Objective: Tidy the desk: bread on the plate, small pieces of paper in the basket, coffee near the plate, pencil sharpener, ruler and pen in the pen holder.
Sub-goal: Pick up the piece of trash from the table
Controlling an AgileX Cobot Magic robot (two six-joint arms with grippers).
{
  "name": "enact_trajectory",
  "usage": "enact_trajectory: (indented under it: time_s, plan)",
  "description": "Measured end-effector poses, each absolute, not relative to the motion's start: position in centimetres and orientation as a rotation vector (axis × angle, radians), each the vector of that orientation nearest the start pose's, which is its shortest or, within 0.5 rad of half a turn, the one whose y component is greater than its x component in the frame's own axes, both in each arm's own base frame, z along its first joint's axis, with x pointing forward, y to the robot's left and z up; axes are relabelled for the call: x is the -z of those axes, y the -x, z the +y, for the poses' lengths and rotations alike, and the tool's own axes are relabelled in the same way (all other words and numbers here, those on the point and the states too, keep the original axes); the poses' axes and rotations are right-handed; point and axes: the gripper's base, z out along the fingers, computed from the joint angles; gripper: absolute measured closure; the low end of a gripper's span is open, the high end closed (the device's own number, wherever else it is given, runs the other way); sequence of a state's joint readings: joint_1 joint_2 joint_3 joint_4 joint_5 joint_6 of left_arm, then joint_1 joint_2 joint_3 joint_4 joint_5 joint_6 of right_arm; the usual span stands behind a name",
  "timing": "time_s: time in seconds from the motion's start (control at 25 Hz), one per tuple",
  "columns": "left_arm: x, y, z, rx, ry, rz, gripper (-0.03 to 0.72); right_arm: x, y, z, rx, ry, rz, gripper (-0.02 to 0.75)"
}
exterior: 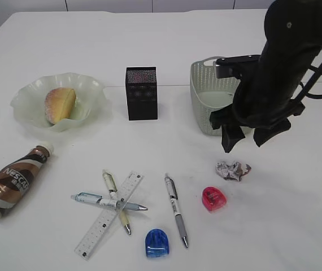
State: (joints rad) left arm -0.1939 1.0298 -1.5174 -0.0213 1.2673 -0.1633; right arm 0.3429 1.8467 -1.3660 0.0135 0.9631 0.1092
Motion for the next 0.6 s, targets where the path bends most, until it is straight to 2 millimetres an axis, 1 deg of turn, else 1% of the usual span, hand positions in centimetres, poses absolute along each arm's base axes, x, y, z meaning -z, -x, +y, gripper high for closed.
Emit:
enact_trajectory:
  time_s: [0.12, 0.24, 0.32, 0.48, 0.6]
  plan:
    - [-48.2, -15.3, -3.2, 0.218, -0.039, 2.272, 0.213, -20.7, -35.5, 12.8, -0.08, 0.325, 2.937, 0.206]
    - [-48.2, -15.3, -3.2, 0.22, -0.039, 2.272, 0.213, -18.5, -35.9, 12.9, -0.059, 0.32, 2.995, 0.201]
    - [-48.2, -15.3, -3.2, 0.22, -0.039, 2.272, 0.212, -17.6, -36.1, 13.0, -0.054, 0.308, 3.012, 0.198]
    - [-48.2, -15.3, -3.2, 0.22, -0.039, 2.272, 0.212, -17.1, -36.6, 13.0, -0.045, 0.302, 2.981, 0.197]
    - [-48.2, -15.3, -3.2, 0.22, -0.039, 2.272, 0.212, -17.0, -37.0, 12.8, 0.005, 0.298, 2.949, 0.196]
